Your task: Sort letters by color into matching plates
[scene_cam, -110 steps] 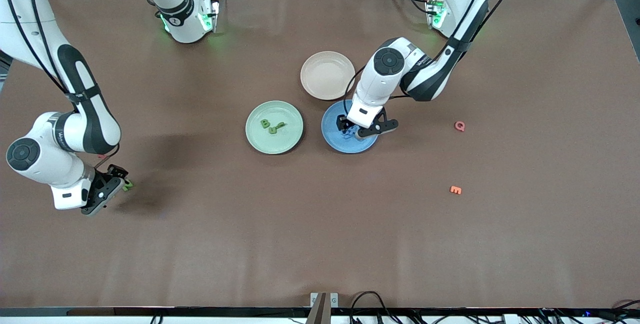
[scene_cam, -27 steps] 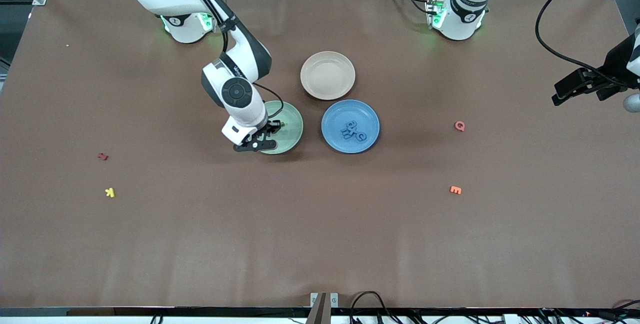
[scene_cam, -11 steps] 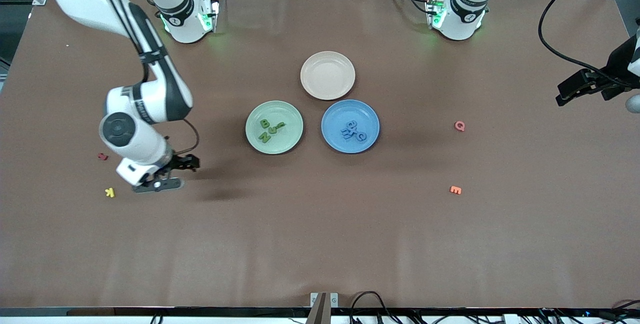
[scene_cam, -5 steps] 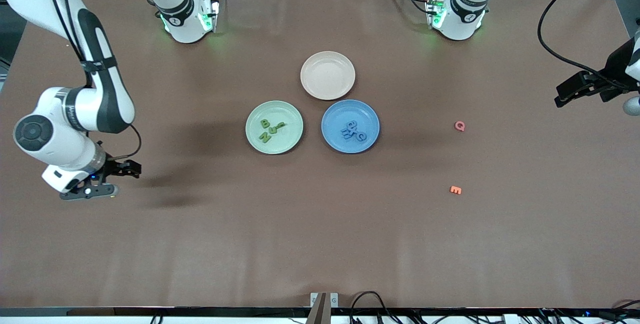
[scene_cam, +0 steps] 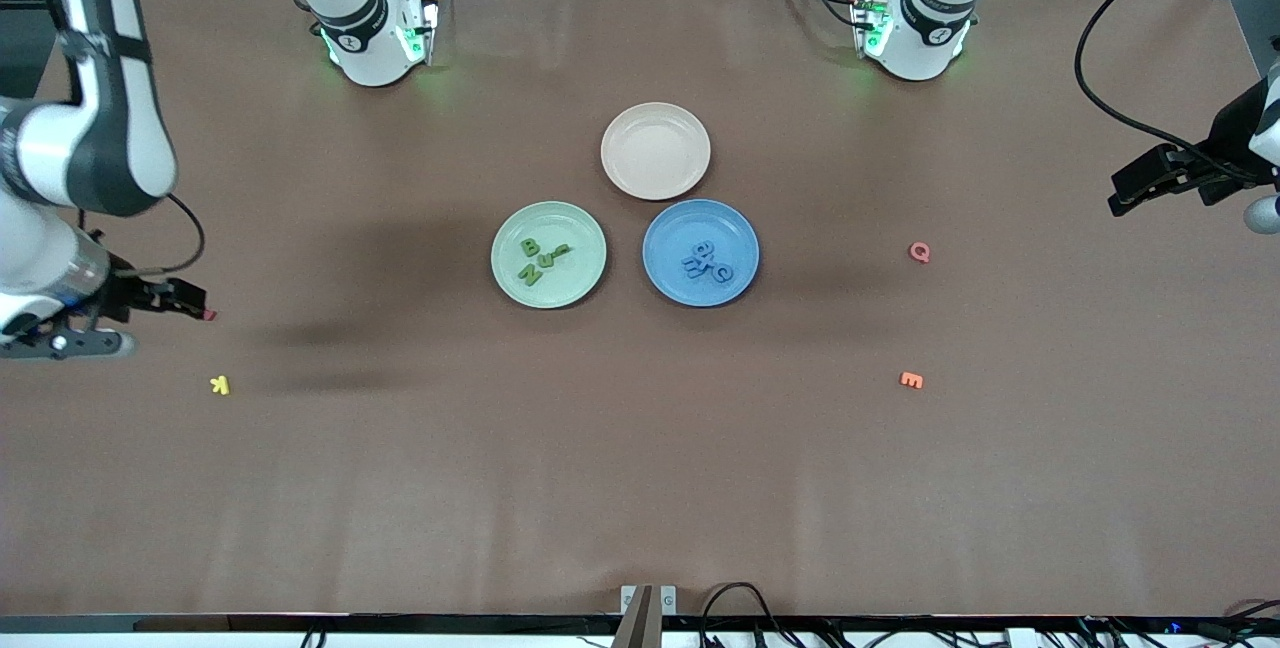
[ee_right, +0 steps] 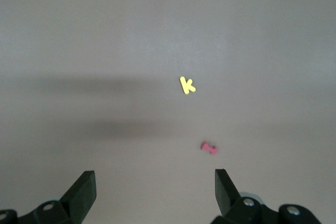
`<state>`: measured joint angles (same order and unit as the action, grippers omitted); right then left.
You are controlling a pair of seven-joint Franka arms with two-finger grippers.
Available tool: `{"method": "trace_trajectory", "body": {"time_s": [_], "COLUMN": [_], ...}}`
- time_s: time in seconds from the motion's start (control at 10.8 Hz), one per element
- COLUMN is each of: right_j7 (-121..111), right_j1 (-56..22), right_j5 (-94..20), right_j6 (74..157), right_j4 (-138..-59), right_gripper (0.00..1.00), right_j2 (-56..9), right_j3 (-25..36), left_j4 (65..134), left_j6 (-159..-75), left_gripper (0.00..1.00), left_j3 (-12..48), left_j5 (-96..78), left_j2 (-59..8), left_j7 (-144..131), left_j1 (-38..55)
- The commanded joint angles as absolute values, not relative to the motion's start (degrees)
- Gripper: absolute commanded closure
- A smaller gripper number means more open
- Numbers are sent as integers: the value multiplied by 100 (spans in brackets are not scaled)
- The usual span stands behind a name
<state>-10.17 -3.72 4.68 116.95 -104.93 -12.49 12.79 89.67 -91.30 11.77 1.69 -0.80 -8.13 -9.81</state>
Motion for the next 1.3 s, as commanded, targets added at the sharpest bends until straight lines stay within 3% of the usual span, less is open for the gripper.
{"method": "trace_trajectory", "body": {"time_s": [0.0,0.37,0.93,1.21], "right_j7": [-766,-608,343,334], "right_j1": [-483,-615,-817,-817], "right_j5": [387,326,-158,-97], "right_j6": [10060,9159,8368,8525], "right_j4": [-9444,-8544,-8166,-8427], "right_gripper": [0,0,0,0], "right_j2": [-1063,-889,-422,-308], "right_j3": [1292,1257,1257,1274], "left_j4": [8833,8833,8833,8833], "left_j6": [-9026,-9026,-9026,-9026], "left_gripper": [0,0,0,0], "left_j3": [1187,1187,1187,1187], "left_j5": [281,290,290,290], "left_j2": [-132,-141,-141,-141], "left_j7": [-677,-686,-686,-686], "left_j1": [-1002,-993,-993,-993]}}
